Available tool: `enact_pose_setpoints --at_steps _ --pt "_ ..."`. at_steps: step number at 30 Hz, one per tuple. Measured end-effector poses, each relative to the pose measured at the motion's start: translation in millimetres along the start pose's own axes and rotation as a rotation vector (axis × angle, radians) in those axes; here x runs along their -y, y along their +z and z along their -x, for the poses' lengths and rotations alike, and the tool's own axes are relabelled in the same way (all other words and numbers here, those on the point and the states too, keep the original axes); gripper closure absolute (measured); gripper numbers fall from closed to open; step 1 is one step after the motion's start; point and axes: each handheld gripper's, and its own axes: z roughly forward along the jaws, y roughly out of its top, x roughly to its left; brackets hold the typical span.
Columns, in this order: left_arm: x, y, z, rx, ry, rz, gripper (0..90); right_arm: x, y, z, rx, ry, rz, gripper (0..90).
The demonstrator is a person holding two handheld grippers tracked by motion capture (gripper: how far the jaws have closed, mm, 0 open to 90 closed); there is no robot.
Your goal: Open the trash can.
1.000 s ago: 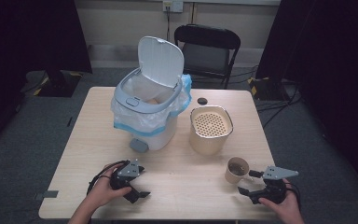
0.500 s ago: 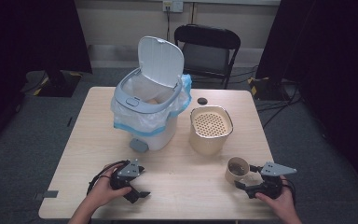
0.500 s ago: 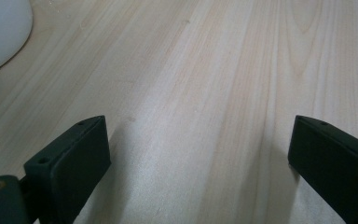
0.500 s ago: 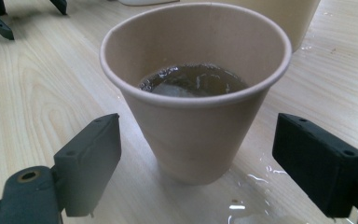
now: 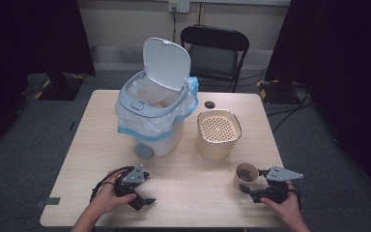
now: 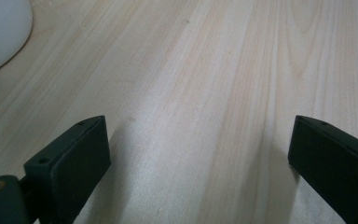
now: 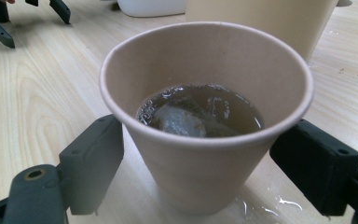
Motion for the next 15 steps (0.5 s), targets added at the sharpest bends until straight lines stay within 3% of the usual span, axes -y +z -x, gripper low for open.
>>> enact_pose_setpoints --at_steps 6,15 --pt "-0.1 0.1 0.0 0.001 0.002 -0.001 4.5 -0.4 -0.1 -0.8 0.020 -0.013 0.020 19.8" --pt "-0.1 0.1 0.1 0.001 0.001 0.000 4.3 -2.8 5.1 0.5 0.001 -0.006 0.041 20.3"
